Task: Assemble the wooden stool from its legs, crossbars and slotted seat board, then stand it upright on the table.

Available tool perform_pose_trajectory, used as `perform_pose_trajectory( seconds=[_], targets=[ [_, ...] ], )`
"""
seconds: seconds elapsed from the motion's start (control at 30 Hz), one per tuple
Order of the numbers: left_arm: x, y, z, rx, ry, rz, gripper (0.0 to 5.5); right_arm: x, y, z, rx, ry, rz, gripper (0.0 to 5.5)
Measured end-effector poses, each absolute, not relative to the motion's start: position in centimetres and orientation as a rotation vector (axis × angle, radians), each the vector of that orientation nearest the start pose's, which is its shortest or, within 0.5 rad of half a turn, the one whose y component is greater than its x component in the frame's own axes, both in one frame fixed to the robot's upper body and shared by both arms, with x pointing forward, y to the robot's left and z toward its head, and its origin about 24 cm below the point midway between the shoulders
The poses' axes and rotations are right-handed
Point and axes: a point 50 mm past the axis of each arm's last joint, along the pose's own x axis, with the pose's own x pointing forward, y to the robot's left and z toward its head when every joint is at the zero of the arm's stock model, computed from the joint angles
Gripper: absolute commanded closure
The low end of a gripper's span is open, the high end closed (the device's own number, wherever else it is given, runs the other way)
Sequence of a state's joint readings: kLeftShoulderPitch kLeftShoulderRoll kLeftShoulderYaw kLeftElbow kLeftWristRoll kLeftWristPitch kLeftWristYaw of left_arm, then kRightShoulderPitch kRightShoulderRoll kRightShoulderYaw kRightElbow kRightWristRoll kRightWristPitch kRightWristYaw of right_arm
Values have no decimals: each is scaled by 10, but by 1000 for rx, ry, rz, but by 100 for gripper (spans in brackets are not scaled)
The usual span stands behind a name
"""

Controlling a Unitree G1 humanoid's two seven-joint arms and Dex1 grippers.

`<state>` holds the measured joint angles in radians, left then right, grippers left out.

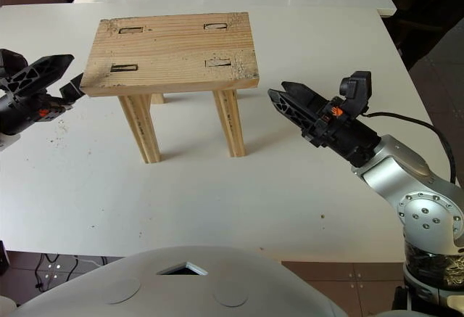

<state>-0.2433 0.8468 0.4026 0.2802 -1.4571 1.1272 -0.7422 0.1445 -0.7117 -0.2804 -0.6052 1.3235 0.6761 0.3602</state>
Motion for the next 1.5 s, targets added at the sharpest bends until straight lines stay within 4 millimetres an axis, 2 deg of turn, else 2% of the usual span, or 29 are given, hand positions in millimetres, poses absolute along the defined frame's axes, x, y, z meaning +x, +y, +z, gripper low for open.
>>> perform_pose_trajectory(
  seconds=[0.13, 0.2, 0.27, 0.33, 0.4, 0.47, 0.57, 0.63, 0.77, 0.93, 1.13, 1.37, 1.5],
  targets=[
    [259, 316, 114, -823, 313, -494, 13, 199, -207, 147, 388, 184, 682, 289],
    [266, 327, 92, -656, 342, -289, 13, 207, -220, 138, 359, 193, 541, 289],
    [270, 326, 78, -473, 362, -195, 13, 215, -235, 131, 310, 178, 386, 289],
    [276, 315, 66, -267, 357, -160, 13, 224, -253, 122, 246, 141, 209, 289],
    [281, 292, 52, -103, 302, -159, 13, 234, -262, 104, 181, 114, 40, 289],
    [283, 269, 41, -15, 241, -166, 13, 241, -257, 78, 84, 139, -43, 289],
    [284, 257, 34, 108, 127, -110, 13, 252, -243, 52, -32, 90, -114, 289],
    [284, 253, 28, 157, 75, -67, 13, 260, -234, 45, -69, 17, -139, 289],
    [282, 232, 12, 160, 17, -30, 13, 276, -216, 38, -122, -71, -108, 289],
    [270, 213, 1, 127, -16, -17, 13, 277, -197, 30, -166, -99, -29, 289],
    [264, 207, -6, 107, -16, 9, 13, 284, -197, 30, -177, -108, 4, 289],
    [269, 190, -3, 63, -52, 37, 13, 302, -195, 38, -185, -129, 35, 289],
    [269, 189, -2, 62, -57, 41, 13, 301, -192, 36, -176, -121, 49, 289]
  ],
)
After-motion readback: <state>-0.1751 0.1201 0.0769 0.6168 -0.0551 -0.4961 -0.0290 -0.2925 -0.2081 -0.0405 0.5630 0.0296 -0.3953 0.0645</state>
